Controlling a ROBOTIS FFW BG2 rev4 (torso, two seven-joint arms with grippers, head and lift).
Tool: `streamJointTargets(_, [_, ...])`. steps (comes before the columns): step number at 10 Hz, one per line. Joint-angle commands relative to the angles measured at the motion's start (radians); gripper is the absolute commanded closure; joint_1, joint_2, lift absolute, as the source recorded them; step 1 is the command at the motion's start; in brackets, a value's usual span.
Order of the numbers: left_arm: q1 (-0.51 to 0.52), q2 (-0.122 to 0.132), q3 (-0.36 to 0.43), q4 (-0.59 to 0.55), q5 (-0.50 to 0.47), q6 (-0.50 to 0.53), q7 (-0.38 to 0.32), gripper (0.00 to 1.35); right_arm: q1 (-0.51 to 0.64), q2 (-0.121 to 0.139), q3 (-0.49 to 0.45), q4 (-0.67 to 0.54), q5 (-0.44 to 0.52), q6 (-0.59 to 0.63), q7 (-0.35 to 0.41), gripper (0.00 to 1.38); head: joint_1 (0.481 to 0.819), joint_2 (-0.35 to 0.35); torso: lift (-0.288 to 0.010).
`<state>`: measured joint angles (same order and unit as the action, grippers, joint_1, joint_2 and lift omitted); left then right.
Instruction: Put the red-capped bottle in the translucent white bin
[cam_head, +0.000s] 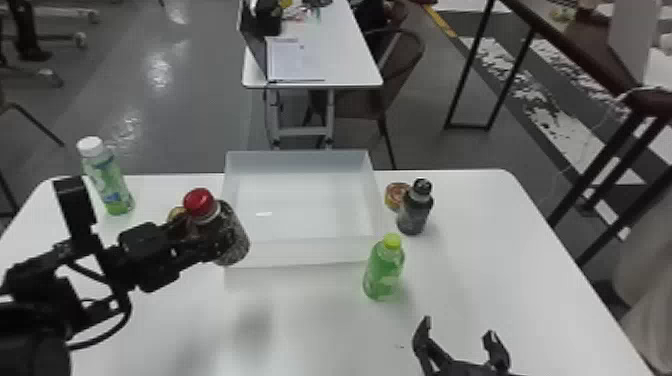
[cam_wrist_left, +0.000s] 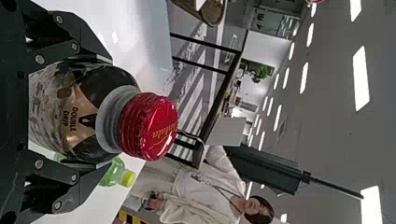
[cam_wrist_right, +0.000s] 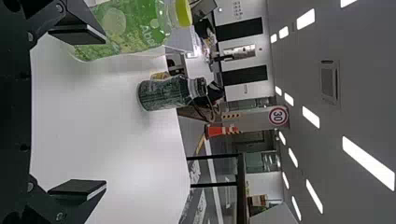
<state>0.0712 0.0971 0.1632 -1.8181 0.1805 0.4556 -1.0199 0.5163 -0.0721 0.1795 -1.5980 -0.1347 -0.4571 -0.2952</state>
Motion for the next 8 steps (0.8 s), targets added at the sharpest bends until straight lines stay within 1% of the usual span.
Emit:
streamJointTargets(1, [-0.057, 0.030, -0.036, 0.016, -0.070, -0.014, 0.001, 0.82, -0.013, 0.000, 0.005, 0.009, -0.003, 0.000, 0.007, 0.19, 0.695, -0.103, -0.075])
streamJointTargets(2, [-0.113, 0.065, -0.085, 0.080, -0.108, -0.058, 0.001, 0.82, -0.016, 0.000, 0.008, 0.012, -0.005, 0.000, 0.010, 0.19, 0.695, -0.102, -0.075])
streamJointTargets(3, [-0.169, 0.072, -0.120, 0.189, -0.118, -0.117, 0.000, 0.82, -0.021, 0.000, 0.009, 0.015, -0.006, 0.000, 0.010, 0.19, 0.695, -0.100, -0.075])
streamJointTargets(4, [-0.215, 0.069, -0.142, 0.289, -0.119, -0.167, 0.000, 0.82, -0.025, 0.002, 0.011, 0.018, -0.006, 0.000, 0.013, 0.19, 0.695, -0.101, -0.075])
streamJointTargets(6, [-0.340, 0.076, -0.194, 0.474, -0.182, -0.261, -0.017, 0.82, -0.027, 0.002, 0.011, 0.019, -0.010, 0.000, 0.016, 0.19, 0.695, -0.111, -0.075])
streamJointTargets(7, [-0.393, 0.079, -0.209, 0.549, -0.205, -0.324, -0.017, 0.82, -0.028, 0.003, 0.011, 0.021, -0.010, 0.000, 0.016, 0.19, 0.695, -0.114, -0.075])
streamJointTargets(8, [-0.450, 0.078, -0.228, 0.649, -0.226, -0.367, -0.014, 0.82, -0.030, 0.006, 0.011, 0.023, -0.010, -0.002, 0.018, 0.19, 0.695, -0.114, -0.075])
